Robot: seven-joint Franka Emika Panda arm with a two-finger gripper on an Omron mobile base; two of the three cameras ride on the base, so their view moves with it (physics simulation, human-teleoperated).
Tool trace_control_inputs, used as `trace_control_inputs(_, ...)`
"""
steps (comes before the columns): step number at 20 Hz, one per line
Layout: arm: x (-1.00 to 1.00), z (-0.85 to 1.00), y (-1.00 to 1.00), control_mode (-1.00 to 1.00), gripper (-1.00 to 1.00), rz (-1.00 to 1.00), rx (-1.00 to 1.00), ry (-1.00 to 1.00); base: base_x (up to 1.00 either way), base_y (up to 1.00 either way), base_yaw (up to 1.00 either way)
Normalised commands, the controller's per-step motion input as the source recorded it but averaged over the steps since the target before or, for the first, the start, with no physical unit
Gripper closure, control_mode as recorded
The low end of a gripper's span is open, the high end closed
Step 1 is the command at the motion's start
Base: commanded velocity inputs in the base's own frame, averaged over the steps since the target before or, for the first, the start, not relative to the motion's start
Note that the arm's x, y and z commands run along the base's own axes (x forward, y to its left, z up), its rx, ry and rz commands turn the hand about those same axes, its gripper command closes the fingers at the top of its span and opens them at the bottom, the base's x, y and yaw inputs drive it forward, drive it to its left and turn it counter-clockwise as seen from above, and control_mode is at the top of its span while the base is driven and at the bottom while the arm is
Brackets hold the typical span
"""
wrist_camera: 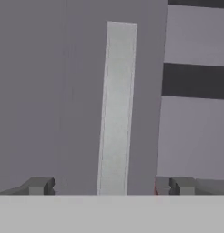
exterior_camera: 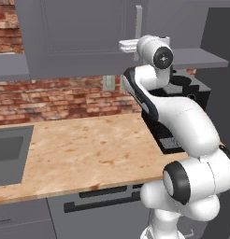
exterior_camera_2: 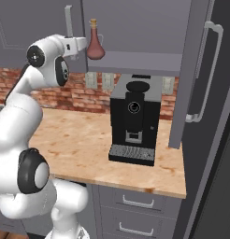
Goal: The dining table condiment station is running low on oil/vinegar bottle. Refill the condiment station by opening the cabinet and taking the oil/vinegar bottle from the cabinet and placing it on the dining table.
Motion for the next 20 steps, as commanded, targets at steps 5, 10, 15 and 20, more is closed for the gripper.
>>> trace_control_inputs(5,0.69,-0.18,0.15,-1.0,-1.0,0.03,0.0,0.11,0.0,0.0,0.0)
trace_control_inputs(10,0.68,-0.32,0.3,-1.0,1.0,0.03,0.0,0.1,0.0,0.0,0.0)
trace_control_inputs(15,0.41,-0.32,0.28,-1.0,1.0,0.08,0.0,0.0,0.0,0.0,0.0)
trace_control_inputs(20,-0.25,-0.26,0.59,-1.0,1.0,0.13,0.0,-0.07,0.0,0.0,0.0)
